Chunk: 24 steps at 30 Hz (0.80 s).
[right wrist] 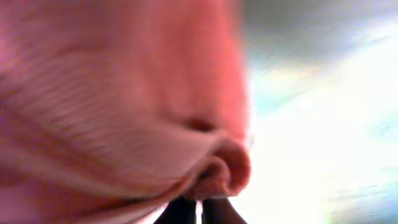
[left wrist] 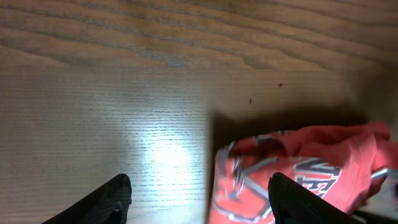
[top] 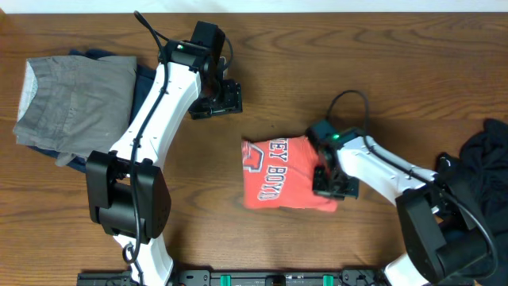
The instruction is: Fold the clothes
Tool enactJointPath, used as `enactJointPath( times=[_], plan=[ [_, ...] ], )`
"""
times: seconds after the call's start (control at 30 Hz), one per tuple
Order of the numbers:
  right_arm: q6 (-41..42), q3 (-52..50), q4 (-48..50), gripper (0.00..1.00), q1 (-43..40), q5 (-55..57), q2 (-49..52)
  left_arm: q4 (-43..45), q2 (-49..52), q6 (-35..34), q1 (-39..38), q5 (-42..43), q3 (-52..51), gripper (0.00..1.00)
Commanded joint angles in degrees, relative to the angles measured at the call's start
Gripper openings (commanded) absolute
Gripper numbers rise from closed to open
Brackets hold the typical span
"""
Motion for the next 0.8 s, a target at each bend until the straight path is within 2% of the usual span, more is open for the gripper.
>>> enactJointPath(
  times=[0.0,0.07,0.17,0.23,0.43,0.6,0.7,0.77],
  plan=[
    [-0.4,0.4,8.2,0.13,-4.5,12.2,-0.5,-0.1,1.0,1.0,-0.1,0.6,-0.1,0.72],
    [-7.2,1.1,16.4,0.26,-6.4,10.5,-0.5,-0.1,1.0,1.0,-0.2,0.6,-0.1,0.72],
    [-15.6,3.0,25.5,0.36,-8.3,4.5,-0.5,-0.2,1.0,1.0,-0.8,0.7,-0.1,0.74],
    [-17.0,5.4,26.9,0.39,-8.9,3.3,-0.5,-0.2,1.0,1.0,-1.3,0.8,-0.1,0.79],
    [-17.0,13.2,17.6,0.41,-9.7,3.8,-2.9,0.3,1.0,1.9,-2.9,1.4,-0.2,0.88],
    [-17.0,15.2,7.6,0.43,-10.4,3.8,-7.8,2.6,1.3,12.5,-3.3,14.5,-0.2,0.99],
    [-17.0,15.2,3.5,0.45,-10.5,4.0,-10.6,3.6,2.3,16.1,-3.3,17.3,-0.2,0.98],
    [-17.0,15.2,1.1,0.52,-10.5,4.0,-12.1,3.8,3.6,19.6,-3.3,19.8,-0.2,0.98]
  ],
)
